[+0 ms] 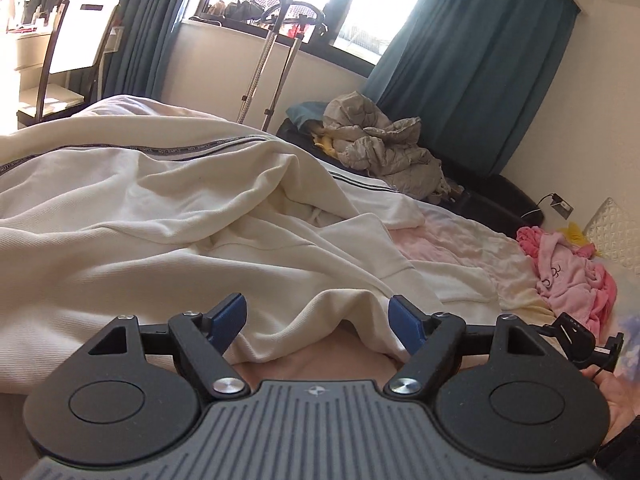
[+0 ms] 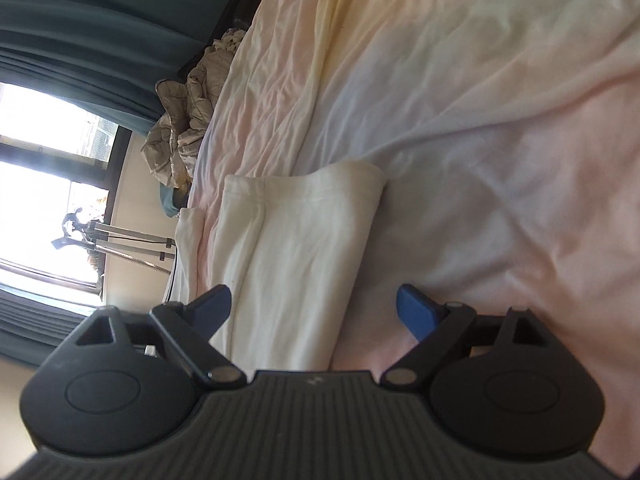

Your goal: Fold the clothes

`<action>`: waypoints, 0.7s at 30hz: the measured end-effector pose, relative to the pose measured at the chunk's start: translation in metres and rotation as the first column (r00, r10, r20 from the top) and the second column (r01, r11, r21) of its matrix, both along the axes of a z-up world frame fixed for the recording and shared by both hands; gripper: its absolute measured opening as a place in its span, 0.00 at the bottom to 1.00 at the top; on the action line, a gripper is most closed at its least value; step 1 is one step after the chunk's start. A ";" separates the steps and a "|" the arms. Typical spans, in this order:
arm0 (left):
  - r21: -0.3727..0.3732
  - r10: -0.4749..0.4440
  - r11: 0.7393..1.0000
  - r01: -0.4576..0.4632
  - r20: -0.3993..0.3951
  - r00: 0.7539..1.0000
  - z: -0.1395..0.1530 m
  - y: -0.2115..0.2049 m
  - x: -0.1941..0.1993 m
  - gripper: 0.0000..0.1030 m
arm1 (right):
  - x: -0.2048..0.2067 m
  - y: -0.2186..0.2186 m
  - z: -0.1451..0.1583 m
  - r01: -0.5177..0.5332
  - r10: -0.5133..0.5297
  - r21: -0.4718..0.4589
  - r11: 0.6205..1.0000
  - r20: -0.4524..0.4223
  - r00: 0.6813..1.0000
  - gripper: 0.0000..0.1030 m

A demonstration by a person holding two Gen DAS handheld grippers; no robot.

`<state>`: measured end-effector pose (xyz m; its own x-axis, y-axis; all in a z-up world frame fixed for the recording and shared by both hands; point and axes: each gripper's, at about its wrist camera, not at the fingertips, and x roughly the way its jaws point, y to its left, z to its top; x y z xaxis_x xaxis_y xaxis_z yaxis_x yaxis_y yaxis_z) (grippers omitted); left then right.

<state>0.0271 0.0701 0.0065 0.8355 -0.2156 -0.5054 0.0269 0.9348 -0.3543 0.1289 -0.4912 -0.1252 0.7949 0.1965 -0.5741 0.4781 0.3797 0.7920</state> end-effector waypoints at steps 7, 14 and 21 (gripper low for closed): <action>-0.053 0.043 0.998 -0.046 -0.059 0.997 -0.016 0.014 0.014 0.79 | 0.042 0.002 -0.008 -0.082 0.095 -0.152 0.985 0.080 0.992 0.36; -0.133 0.108 0.984 -0.120 -0.088 0.990 -0.020 0.035 0.021 0.79 | 0.032 0.002 0.027 0.103 0.004 -0.399 0.911 0.259 0.966 0.04; -0.230 0.176 0.952 -0.204 -0.136 0.975 -0.021 0.063 0.022 0.80 | 0.023 -0.054 -0.011 0.233 -0.189 -0.341 0.911 0.157 0.969 0.04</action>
